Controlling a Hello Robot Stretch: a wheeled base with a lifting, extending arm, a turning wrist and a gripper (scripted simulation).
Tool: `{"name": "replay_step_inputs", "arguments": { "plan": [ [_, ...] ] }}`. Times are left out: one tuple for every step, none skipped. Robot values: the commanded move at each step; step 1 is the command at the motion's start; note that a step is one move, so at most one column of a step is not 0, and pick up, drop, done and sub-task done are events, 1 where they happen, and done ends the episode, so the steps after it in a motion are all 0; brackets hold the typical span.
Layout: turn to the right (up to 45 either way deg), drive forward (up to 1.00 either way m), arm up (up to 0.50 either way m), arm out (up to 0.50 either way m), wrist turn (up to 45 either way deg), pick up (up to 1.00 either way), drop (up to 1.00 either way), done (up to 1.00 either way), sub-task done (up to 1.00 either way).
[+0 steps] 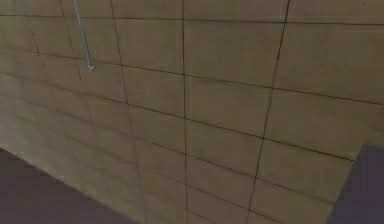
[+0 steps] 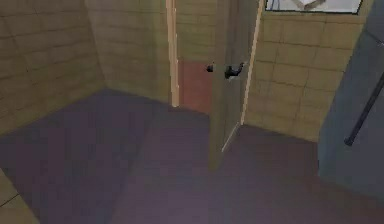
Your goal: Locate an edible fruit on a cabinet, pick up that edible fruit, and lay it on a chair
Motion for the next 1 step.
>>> {"name": "replay_step_inputs", "arguments": {
  "plan": [
    [-45.0, 0.00, 0.00, 0.00, 0.0, 0.00, 0.00, 0.00, 0.00]
  ]
}}
